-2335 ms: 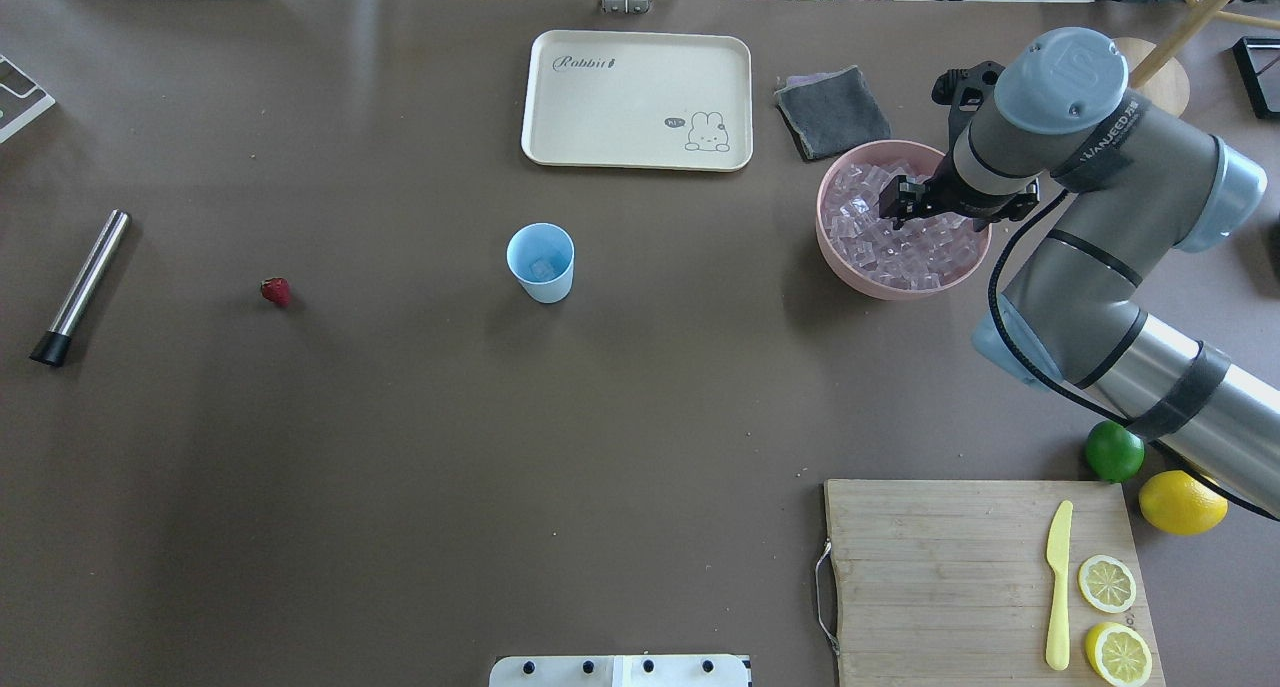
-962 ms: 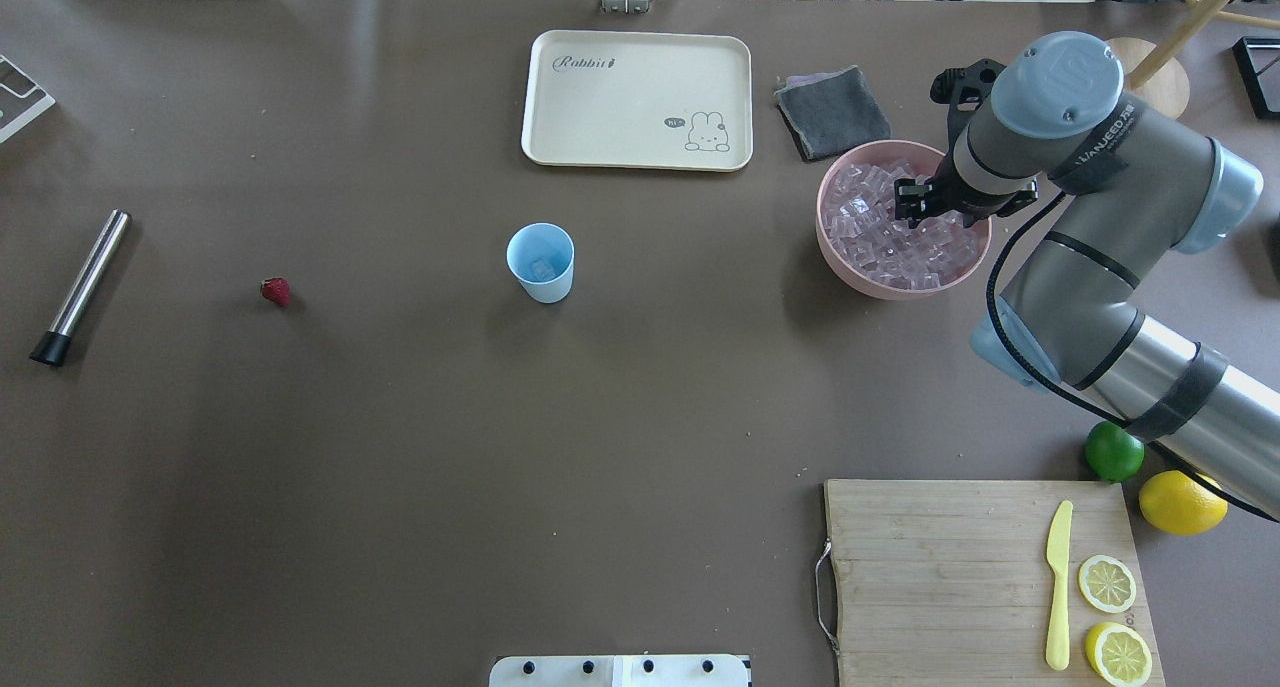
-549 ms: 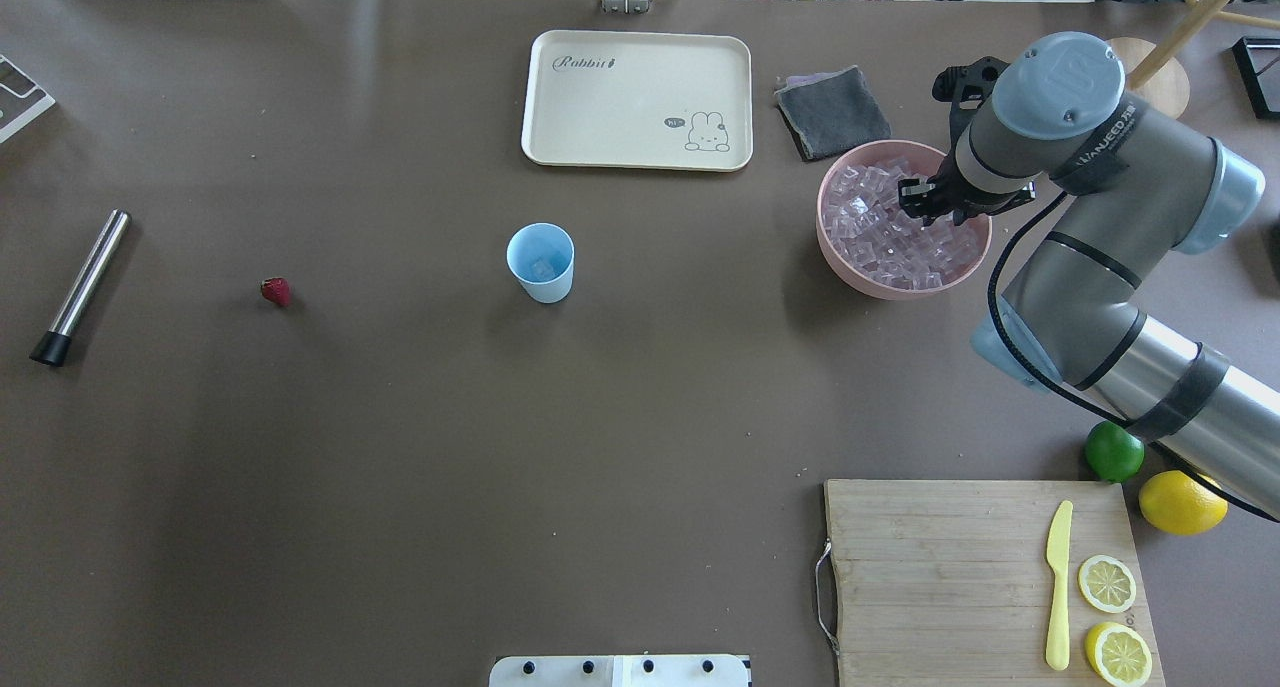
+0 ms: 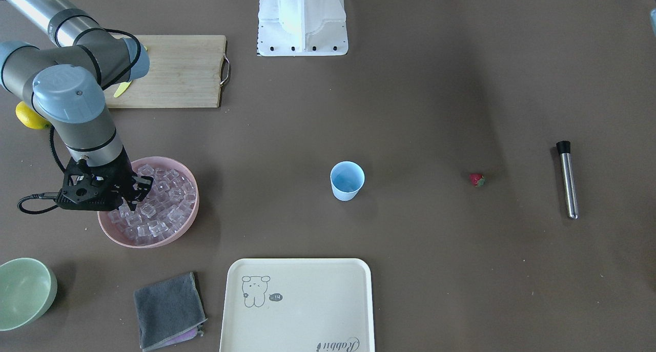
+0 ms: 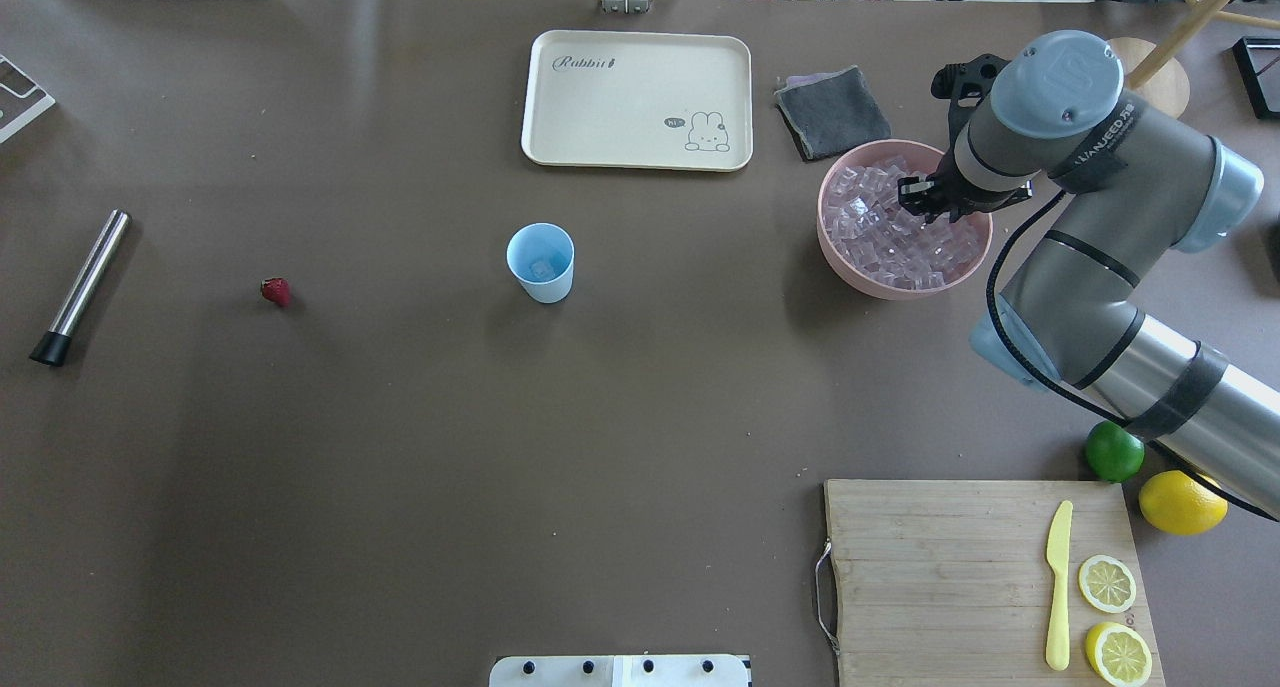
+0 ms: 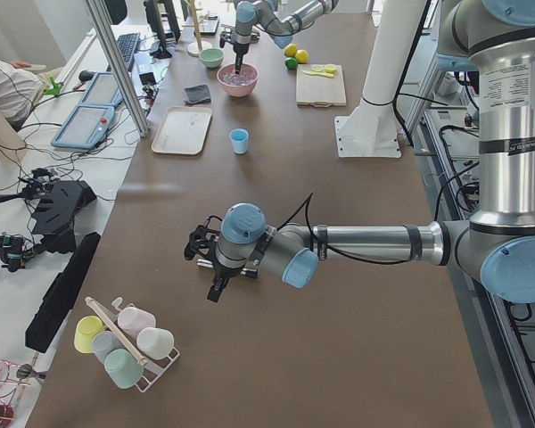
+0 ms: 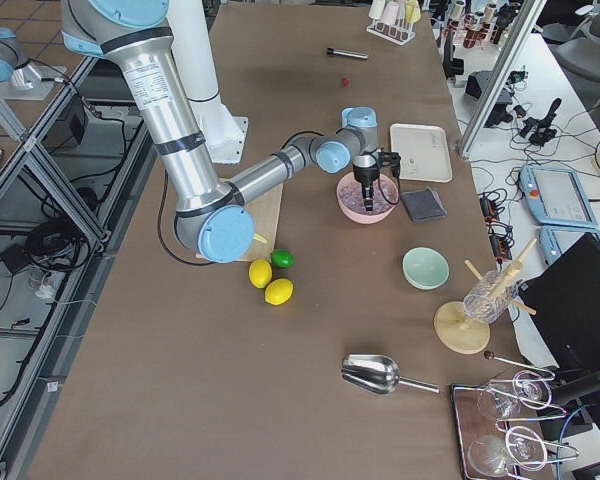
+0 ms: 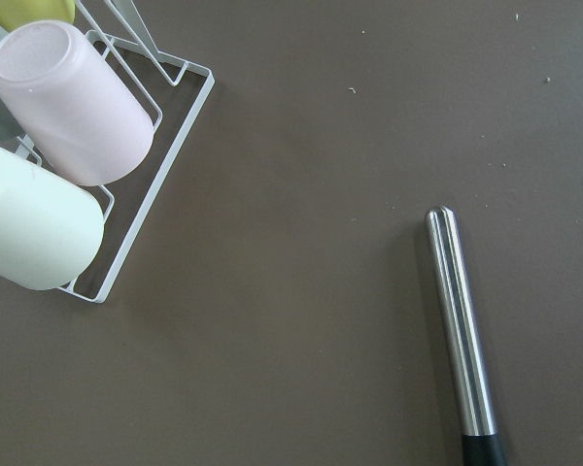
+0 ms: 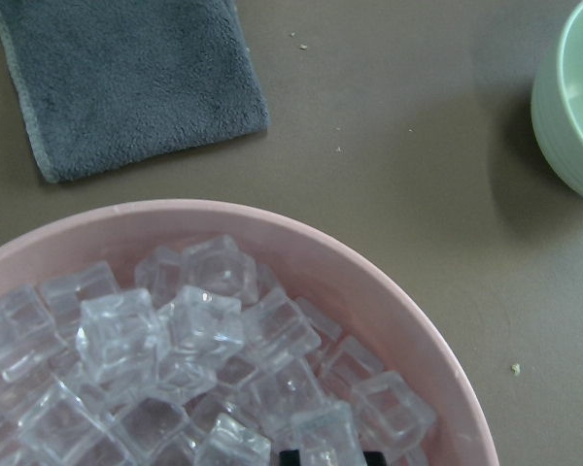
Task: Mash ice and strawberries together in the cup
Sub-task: 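Lower the right gripper into the bowl and grasp another ice cube, then carry the ice cube with the right gripper over the light-blue cup, then open the right gripper to drop the ice cube into the cup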
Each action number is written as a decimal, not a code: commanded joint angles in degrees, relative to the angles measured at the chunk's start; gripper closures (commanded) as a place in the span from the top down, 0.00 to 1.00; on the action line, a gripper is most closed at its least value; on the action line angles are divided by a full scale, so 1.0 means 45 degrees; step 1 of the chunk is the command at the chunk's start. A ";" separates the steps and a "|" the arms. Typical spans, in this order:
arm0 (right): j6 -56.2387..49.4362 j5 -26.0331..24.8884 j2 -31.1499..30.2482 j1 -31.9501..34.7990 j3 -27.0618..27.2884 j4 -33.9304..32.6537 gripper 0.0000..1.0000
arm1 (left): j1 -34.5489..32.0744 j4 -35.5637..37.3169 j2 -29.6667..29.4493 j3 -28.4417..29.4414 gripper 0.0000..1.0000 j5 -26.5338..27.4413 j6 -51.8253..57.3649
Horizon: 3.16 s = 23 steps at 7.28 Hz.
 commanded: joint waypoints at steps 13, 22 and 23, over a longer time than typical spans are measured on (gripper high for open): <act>0.4490 -0.3199 0.9468 -0.4535 -0.3911 -0.2637 0.00 | 0.0029 -0.0307 -0.0136 0.0070 0.97 -0.0102 -0.0459; 0.4393 -0.3499 0.8945 -0.4579 -0.5186 -0.1133 0.33 | 0.0029 -0.0268 -0.0293 0.0168 0.97 -0.0083 -0.0459; 0.4394 -0.3499 0.8945 -0.4579 -0.5166 -0.0997 0.99 | 0.0029 -0.0288 -0.0293 0.0168 0.97 -0.0083 -0.0459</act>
